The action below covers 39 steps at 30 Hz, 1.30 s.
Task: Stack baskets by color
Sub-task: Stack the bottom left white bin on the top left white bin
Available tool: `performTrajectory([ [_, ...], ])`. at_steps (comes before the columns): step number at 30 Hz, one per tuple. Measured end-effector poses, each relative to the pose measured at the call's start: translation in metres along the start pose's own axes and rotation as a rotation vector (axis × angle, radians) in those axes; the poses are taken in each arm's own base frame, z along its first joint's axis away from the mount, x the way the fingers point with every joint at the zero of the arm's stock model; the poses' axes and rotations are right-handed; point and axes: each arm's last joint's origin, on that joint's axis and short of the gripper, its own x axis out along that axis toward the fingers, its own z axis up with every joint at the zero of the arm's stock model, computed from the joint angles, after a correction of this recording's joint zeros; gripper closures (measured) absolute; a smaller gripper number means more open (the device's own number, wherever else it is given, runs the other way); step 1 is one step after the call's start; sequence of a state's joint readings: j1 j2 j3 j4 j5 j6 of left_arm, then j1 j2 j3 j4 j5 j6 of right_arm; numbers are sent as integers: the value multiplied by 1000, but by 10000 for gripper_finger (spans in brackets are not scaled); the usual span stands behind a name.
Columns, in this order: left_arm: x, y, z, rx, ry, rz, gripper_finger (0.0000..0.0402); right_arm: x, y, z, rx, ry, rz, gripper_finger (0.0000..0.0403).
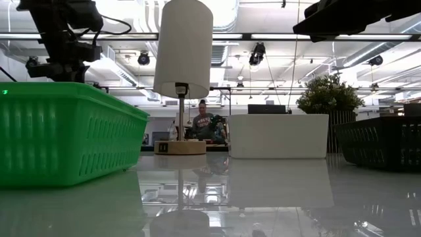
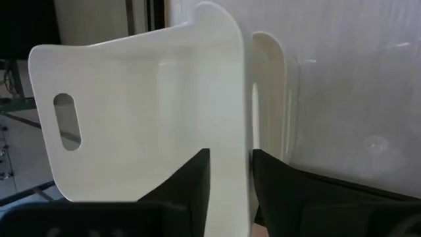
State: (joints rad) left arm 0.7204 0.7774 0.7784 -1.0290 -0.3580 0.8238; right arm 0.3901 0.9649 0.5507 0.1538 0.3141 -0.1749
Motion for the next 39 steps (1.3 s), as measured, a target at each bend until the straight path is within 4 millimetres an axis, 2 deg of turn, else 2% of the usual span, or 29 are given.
performTrajectory([
  [8, -2, 0, -1, -5, 3, -3, 297, 0, 0, 0, 0, 0, 0, 394],
  [16, -16, 9, 0, -31, -46, 49, 297, 0, 0, 0, 9, 0, 0, 394],
  [21, -18, 20, 9, -85, -145, 155, 297, 0, 0, 0, 9, 0, 0, 394],
  [24, -17, 34, 21, -219, -232, 310, 298, 0, 0, 0, 8, 0, 0, 394],
  [26, -14, 46, 28, -296, -260, 411, 307, 0, 0, 0, 8, 0, 0, 394],
  [28, -8, 56, 31, -302, -248, 438, 328, 0, 0, 0, 6, 0, 0, 394],
  [33, 17, 82, 34, -225, -192, 345, 392, 0, 0, 0, -2, 1, 0, 394],
  [37, 30, 97, 36, -216, -85, 236, 396, 0, 0, 0, -9, 1, 0, 394],
  [39, 33, 103, 41, -265, -68, 201, 399, 0, 0, 0, -10, 2, 0, 394],
])
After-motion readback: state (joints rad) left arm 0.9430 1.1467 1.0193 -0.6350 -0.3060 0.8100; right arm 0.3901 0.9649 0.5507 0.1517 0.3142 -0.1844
